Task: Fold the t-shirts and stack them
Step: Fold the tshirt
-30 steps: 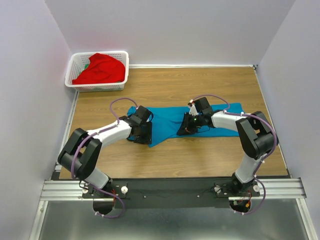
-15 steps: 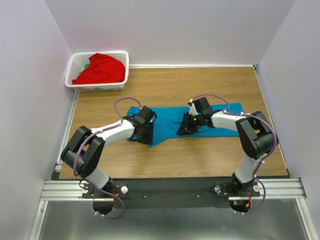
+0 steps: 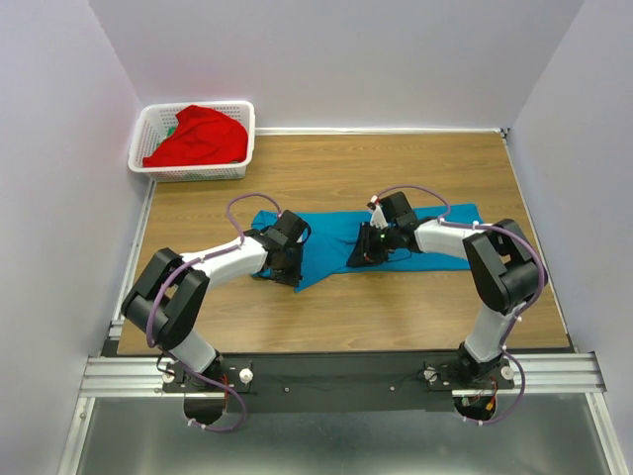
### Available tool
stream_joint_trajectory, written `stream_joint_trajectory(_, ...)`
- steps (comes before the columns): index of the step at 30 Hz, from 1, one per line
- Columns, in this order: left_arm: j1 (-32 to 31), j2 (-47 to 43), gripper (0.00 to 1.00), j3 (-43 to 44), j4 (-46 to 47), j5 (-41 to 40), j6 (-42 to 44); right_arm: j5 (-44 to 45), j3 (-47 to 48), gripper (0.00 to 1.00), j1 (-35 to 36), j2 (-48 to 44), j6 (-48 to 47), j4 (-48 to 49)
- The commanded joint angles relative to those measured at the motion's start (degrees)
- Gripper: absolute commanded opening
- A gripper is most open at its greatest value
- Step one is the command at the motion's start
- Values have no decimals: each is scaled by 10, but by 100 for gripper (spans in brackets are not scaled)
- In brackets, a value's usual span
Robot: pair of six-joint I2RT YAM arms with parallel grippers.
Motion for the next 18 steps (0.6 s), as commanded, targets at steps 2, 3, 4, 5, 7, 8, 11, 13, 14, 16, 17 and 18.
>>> stream_joint_trajectory(2,-5,-2,0,0,-13,7,1,17,15,29,5,19,-15,8)
stream_joint_trajectory(3,-5,-5,0,1,-14,6,2,17,15,28,5,19,-17,8)
stream_joint_trajectory(4,-5,-5,0,2,-15,6,2,18,15,27,5,19,-19,9)
stream_joint_trajectory(5,-5,-6,0,3,-16,6,2,18,15,24,5,18,-20,8)
stream_joint_trajectory(7,-6,-7,0,6,-18,6,4,17,16,14,5,14,-21,7)
stream_joint_trajectory(8,-5,-7,0,8,-20,6,5,16,16,11,5,12,-21,7)
stream_joint_trajectory(11,-6,-10,0,18,-28,3,8,13,20,2,5,7,-18,5)
stream_joint_trajectory(13,-4,-12,0,30,-36,1,10,8,23,1,5,3,-14,3)
stream_joint_trajectory(14,-4,-14,0,34,-39,0,11,3,29,1,5,2,-12,1)
stream_joint_trajectory(16,0,-15,0,48,-46,-4,16,-4,41,1,5,1,-8,-7)
stream_joint_trajectory(17,4,-16,0,53,-48,-6,17,-6,45,1,5,2,-7,-10)
stream_joint_trajectory(18,5,-16,0,59,-52,-8,21,-6,50,1,5,5,-7,-13)
